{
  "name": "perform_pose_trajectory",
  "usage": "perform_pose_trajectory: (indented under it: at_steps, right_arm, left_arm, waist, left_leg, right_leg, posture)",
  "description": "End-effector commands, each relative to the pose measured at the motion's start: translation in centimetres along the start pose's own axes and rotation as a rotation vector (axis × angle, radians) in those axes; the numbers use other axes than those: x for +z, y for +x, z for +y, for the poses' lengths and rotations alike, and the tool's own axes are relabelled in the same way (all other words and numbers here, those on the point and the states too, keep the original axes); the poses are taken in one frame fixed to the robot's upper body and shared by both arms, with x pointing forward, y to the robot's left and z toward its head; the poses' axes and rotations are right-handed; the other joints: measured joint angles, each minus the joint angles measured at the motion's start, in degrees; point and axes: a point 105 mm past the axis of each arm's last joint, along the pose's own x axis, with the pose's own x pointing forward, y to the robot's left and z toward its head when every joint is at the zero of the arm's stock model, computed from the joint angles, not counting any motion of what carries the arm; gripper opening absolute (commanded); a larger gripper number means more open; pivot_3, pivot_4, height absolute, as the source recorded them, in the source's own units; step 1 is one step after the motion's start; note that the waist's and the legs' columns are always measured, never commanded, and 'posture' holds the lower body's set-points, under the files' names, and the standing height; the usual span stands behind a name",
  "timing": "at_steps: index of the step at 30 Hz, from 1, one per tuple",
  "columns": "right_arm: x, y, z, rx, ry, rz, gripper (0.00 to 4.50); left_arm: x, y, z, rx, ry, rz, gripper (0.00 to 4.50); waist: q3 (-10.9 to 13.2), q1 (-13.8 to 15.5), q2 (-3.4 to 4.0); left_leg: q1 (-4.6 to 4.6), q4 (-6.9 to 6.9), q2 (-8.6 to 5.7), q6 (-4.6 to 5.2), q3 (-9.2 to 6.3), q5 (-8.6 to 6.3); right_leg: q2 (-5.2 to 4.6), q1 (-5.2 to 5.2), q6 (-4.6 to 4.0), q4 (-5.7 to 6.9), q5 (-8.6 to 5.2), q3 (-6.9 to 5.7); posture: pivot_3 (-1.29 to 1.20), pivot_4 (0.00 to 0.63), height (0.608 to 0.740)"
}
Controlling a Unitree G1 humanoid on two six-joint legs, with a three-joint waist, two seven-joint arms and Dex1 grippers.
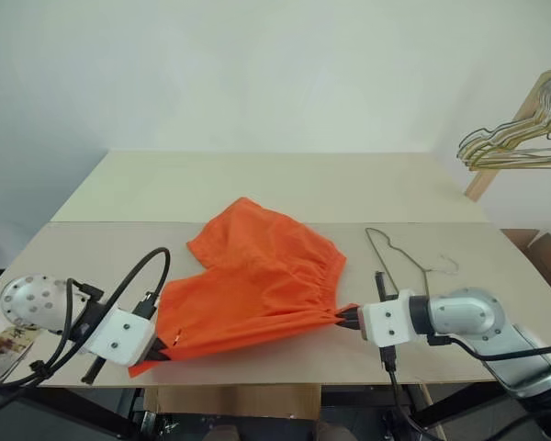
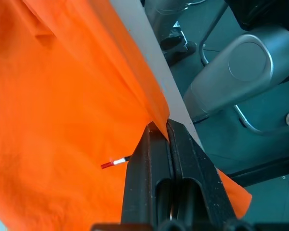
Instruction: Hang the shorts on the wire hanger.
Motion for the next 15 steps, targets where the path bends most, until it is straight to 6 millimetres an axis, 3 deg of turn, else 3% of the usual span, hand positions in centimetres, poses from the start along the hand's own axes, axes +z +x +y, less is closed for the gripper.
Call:
perform_pose_trajectory:
  at_steps: [1, 5, 11, 15]
  right_arm:
    - [-0.7, -0.9, -1.1, -0.045, -0.017, 0.046, 0.02]
    - [-2.1, -1.3, -0.8, -0.054, -0.065, 0.115, 0.02]
    - [-3.8, -2.2, -0.9, -0.070, -0.131, 0.186, 0.02]
    - [-4.3, -2.7, -0.4, -0.051, -0.155, 0.203, 0.02]
  left_arm:
    - [0.1, -0.1, 0.3, -0.007, -0.002, 0.012, 0.00]
    - [0.5, -0.1, -0.5, -0.058, 0.000, -0.010, 0.00]
    - [3.3, 0.9, -4.7, -0.228, -0.031, -0.125, 0.00]
    - [3.9, 2.0, -5.7, -0.223, -0.074, -0.164, 0.00]
  waist:
    - [0.0, 0.1, 0.00]
    - [0.0, 0.0, 0.01]
    - [0.0, -0.6, 0.01]
    - [0.0, -0.1, 0.06]
  left_leg:
    - [0.00, 0.00, 0.00, 0.00, 0.01, 0.00]
    - [0.00, -0.01, 0.01, 0.00, 0.02, 0.00]
    - [0.02, -0.04, 0.10, 0.05, 0.18, -0.04]
    - [0.11, -0.03, 0.09, 0.05, 0.20, -0.04]
  right_leg:
    - [0.00, 0.00, 0.00, 0.00, 0.00, 0.00]
    - [0.00, -0.02, 0.00, 0.00, -0.01, 0.01]
    - [0.02, -0.08, -0.03, 0.02, -0.04, 0.16]
    - [0.02, -0.01, -0.03, 0.06, -0.04, 0.17]
  posture:
    - [-0.01, 0.000, 0.740]
    - [-0.01, 0.000, 0.740]
    - [-0.01, 0.000, 0.740]
    - [-0.01, 0.000, 0.740]
